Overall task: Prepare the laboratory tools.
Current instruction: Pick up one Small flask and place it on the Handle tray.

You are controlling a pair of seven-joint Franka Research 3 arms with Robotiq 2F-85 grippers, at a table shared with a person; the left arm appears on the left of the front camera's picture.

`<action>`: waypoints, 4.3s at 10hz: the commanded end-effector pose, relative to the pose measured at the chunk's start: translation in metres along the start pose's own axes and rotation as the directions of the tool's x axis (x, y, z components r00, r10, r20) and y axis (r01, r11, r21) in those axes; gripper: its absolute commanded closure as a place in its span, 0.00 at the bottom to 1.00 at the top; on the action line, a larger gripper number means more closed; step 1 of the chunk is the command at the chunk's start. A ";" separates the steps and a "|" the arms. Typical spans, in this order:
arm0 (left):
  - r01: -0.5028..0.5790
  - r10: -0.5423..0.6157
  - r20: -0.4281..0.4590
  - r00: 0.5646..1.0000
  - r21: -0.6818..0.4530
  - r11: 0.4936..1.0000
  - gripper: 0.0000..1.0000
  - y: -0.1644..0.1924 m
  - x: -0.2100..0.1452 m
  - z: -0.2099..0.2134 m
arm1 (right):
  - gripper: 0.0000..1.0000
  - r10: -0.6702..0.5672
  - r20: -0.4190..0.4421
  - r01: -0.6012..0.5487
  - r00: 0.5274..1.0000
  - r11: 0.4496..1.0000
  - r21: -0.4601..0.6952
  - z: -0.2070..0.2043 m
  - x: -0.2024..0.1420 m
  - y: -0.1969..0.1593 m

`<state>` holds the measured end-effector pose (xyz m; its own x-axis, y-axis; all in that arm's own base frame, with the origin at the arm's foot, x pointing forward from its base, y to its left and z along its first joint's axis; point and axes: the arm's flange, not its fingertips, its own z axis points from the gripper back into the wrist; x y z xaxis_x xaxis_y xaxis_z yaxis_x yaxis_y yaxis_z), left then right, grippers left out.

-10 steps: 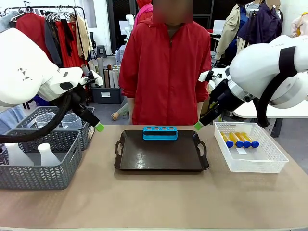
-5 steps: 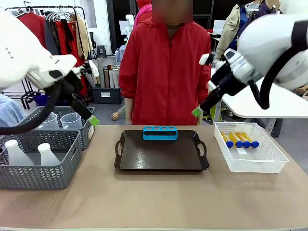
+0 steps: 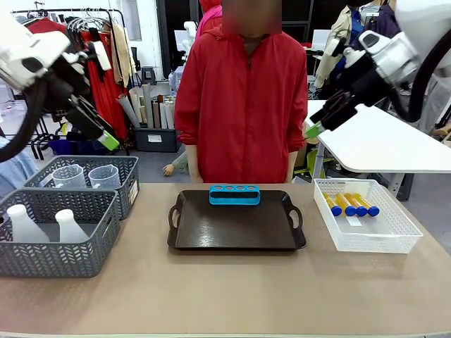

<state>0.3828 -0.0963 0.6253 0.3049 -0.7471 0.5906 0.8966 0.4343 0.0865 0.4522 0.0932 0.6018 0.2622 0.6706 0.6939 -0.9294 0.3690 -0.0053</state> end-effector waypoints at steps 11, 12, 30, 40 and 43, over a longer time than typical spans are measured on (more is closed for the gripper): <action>-0.021 0.019 0.019 1.000 0.094 0.995 0.00 0.053 -0.023 0.066 | 0.00 0.021 0.090 -0.015 0.996 0.998 -0.063 0.083 0.008 -0.044; -0.016 0.015 0.019 1.000 0.096 0.995 0.00 0.054 -0.020 0.066 | 0.00 0.016 0.090 -0.010 0.996 0.998 -0.065 0.082 0.008 -0.045; -0.104 0.121 -0.087 0.989 0.177 0.979 0.00 0.045 -0.015 0.068 | 0.00 -0.001 0.062 0.007 0.998 0.996 -0.084 0.079 0.005 -0.040; -0.492 0.624 -0.331 0.708 0.403 0.772 0.00 0.027 -0.110 -0.013 | 0.00 -0.001 0.062 0.007 0.998 0.996 -0.084 0.079 0.005 -0.040; -0.517 0.628 -0.332 0.704 0.367 0.773 0.00 0.036 -0.120 -0.036 | 0.00 -0.001 0.062 0.007 0.998 0.996 -0.084 0.079 0.005 -0.040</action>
<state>0.3886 -0.0066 0.5285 0.8798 -0.4355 0.1907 0.4315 0.8998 0.0641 0.4717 0.0312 0.6615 0.2519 0.6286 0.7358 -0.9011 0.4297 -0.0586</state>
